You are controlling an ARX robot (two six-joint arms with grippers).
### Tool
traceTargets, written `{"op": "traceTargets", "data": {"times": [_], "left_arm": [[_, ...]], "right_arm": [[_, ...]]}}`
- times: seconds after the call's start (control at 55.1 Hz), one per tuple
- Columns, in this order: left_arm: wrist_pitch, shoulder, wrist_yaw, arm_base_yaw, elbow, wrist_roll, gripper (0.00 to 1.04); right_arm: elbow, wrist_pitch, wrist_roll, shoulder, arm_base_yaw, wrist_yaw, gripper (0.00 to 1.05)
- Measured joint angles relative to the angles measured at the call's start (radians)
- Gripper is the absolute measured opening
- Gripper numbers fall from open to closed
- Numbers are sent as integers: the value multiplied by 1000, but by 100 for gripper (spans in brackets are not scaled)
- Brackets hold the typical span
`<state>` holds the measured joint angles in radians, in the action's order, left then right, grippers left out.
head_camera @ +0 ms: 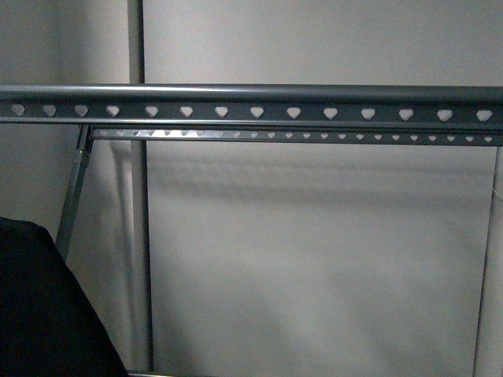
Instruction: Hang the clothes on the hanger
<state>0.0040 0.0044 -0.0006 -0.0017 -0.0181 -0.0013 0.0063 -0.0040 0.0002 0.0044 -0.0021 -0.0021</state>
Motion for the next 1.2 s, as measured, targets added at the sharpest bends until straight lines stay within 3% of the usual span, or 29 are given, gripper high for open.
{"op": "traceTargets", "data": {"times": [0.49, 0.526, 0.562, 0.617, 0.635, 0.744, 0.871, 0.961, 1.052, 1.197], "left_arm": [[0, 0, 0, 0, 0, 0, 98], [-8, 8, 33, 10, -2, 2, 98], [-19, 47, 130, 39, -12, 2, 98], [8, 126, 134, 46, -29, -10, 98], [29, 176, 114, 45, -42, -29, 98], [195, 626, -248, -6, -261, -244, 98], [254, 1000, -491, 0, -476, -462, 98], [278, 1192, -577, 7, -583, -543, 98], [225, 1354, -610, 7, -700, -624, 98], [267, 1501, -678, -3, -832, -653, 98]], "right_arm": [[0, 0, 0, 0, 0, 0, 97], [0, 0, 0, 0, 0, 0, 97], [0, 0, 0, 0, 0, 1, 97], [0, 0, 0, 0, 0, 0, 97], [0, 0, 0, 0, 0, -3, 97], [0, 0, 0, 0, 0, 1, 97], [0, 0, 0, 0, 0, 1, 97], [0, 0, 0, 0, 0, 1, 97], [0, 0, 0, 0, 0, 1, 97], [0, 0, 0, 0, 0, 1, 97]]}}
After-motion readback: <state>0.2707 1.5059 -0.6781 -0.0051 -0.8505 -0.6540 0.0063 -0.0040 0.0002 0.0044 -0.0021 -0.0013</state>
